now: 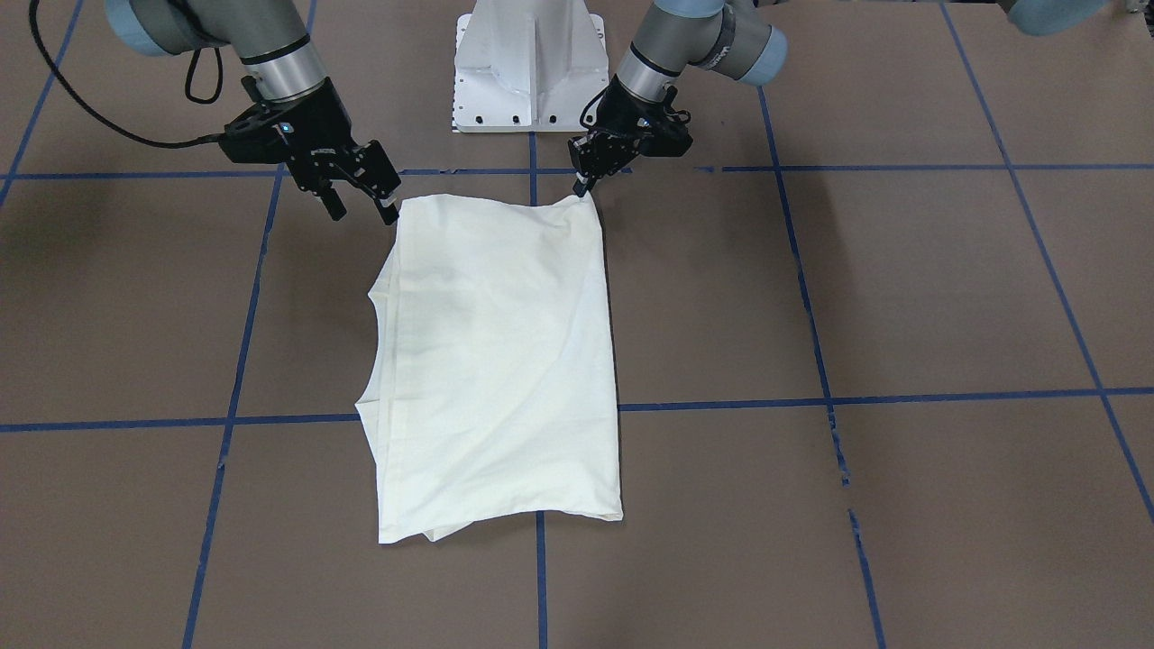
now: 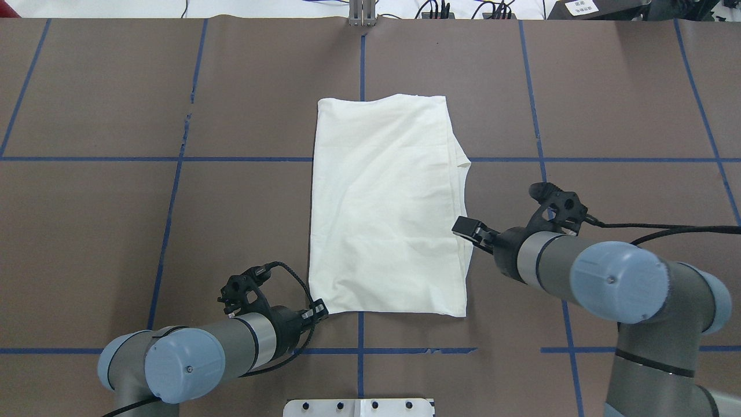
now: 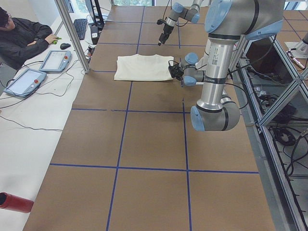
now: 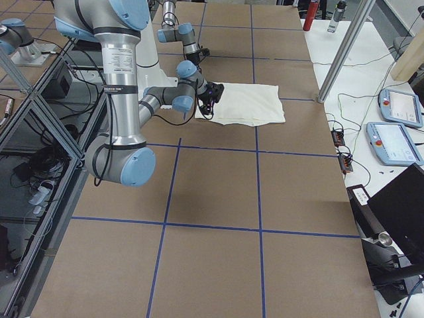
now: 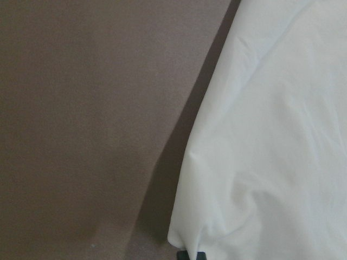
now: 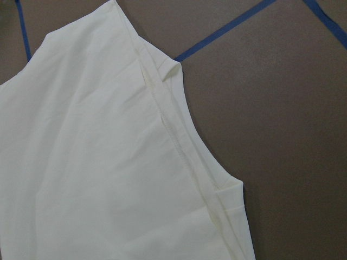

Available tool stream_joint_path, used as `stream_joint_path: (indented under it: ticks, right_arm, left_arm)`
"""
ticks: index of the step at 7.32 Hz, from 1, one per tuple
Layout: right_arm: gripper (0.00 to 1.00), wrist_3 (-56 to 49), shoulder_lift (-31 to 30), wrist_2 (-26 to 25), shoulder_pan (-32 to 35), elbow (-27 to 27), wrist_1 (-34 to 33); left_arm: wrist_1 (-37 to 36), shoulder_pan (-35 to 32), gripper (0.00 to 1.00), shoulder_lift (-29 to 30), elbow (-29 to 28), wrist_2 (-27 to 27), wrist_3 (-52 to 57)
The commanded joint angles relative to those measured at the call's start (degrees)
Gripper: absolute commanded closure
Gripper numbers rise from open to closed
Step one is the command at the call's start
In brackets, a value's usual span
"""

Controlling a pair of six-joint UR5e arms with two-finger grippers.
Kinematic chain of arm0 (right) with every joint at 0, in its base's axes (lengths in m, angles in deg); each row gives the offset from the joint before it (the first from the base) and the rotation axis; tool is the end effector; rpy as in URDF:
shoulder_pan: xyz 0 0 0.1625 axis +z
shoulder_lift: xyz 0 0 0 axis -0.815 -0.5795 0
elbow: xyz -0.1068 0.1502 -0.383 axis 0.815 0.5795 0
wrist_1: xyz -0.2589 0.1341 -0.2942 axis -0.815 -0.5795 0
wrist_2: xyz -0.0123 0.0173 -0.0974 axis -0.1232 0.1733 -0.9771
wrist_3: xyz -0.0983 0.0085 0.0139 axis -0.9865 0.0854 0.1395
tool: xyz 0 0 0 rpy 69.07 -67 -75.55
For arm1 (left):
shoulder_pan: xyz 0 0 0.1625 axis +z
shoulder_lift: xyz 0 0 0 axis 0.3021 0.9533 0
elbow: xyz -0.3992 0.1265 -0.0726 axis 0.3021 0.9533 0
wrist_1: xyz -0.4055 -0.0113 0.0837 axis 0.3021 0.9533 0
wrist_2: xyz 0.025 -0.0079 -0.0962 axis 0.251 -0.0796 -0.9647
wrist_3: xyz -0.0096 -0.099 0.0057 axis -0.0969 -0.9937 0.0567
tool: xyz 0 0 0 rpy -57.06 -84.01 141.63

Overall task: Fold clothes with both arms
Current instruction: 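Close both grippers on the near shirt corners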

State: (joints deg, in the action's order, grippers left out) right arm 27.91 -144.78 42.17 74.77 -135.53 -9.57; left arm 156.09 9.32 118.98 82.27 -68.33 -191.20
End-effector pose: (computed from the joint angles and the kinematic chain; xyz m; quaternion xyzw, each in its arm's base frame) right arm -0.4284 -0.3121 0.2987 0.0713 -0.4883 0.2949 0.8182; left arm 0.5628 -0.2325 0.2826 -0.0009 0.5900 -0.2500 0.7677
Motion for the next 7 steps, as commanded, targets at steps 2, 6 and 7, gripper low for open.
stream_joint_path:
  ticks: [2, 6, 7]
  right_arm:
    - [0.0, 10.0, 8.7, -6.6, -9.3, 0.6, -18.3]
    - [0.07, 19.1, 11.1, -10.1, -13.1, 6.4, -19.6]
    - [0.08, 20.6, 11.0, -10.2, -13.4, 7.9, -19.6]
  left_arm:
    - [0.0, -0.4, 1.0, 0.0, 0.3, 0.1, 0.2]
    - [0.0, -0.5, 1.0, 0.0, 0.7, 0.9, 0.7]
    - [0.0, -0.4, 1.0, 0.0, 0.7, 0.9, 0.7]
